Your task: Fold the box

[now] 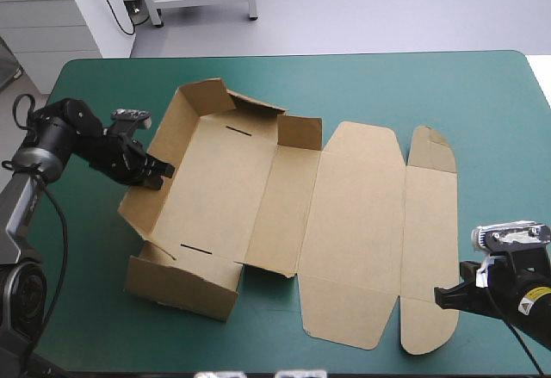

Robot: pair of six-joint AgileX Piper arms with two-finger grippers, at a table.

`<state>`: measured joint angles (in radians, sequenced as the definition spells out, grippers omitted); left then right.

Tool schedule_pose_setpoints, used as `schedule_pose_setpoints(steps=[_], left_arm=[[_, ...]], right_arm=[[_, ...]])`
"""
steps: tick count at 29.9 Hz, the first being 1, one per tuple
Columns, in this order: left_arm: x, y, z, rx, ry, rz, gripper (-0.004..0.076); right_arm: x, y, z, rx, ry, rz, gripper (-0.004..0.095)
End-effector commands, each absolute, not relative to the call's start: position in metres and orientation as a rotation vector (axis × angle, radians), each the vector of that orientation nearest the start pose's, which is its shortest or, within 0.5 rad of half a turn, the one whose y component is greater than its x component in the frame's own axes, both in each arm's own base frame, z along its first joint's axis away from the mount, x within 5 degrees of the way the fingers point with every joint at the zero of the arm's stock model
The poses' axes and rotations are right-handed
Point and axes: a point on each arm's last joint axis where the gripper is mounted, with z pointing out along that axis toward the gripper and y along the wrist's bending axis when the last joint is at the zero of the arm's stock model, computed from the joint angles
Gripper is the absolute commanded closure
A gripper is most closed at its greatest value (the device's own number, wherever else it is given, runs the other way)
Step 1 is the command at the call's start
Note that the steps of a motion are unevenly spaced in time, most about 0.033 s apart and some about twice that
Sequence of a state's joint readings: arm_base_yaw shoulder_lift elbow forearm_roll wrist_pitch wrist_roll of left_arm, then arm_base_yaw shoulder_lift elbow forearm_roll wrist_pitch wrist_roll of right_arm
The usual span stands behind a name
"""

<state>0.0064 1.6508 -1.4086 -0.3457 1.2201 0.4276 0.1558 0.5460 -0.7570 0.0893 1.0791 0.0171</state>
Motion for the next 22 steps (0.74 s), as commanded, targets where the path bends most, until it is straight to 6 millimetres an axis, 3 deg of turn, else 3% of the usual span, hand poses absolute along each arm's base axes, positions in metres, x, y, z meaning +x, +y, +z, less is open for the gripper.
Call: schedule_pose_setpoints(steps=[1,5,8,15,22], left_arm=[[0.325,-0.06,0.35,0.76,2.669,-0.291,0.0731],[0.325,-0.101,0.377,1.068,2.491,-0.041,0.0731],[0.324,-0.128,0.387,1.223,2.382,0.193,0.0731],[0.331,-0.184,0.38,1.465,2.069,0.637,0.0731],[0.33,-0.218,0.383,1.443,1.866,0.677,0.0732]], right_arm=[[0.077,0.019,0.343,-0.147,2.291,0.195,0.0914],[0.077,0.019,0.343,-0.147,2.292,0.197,0.0914],[0.077,0.019,0.343,-0.147,2.292,0.2,0.0914],[0.077,0.019,0.343,-0.147,2.293,0.2,0.0914],[0.076,0.019,0.343,-0.147,2.296,0.2,0.0914]])
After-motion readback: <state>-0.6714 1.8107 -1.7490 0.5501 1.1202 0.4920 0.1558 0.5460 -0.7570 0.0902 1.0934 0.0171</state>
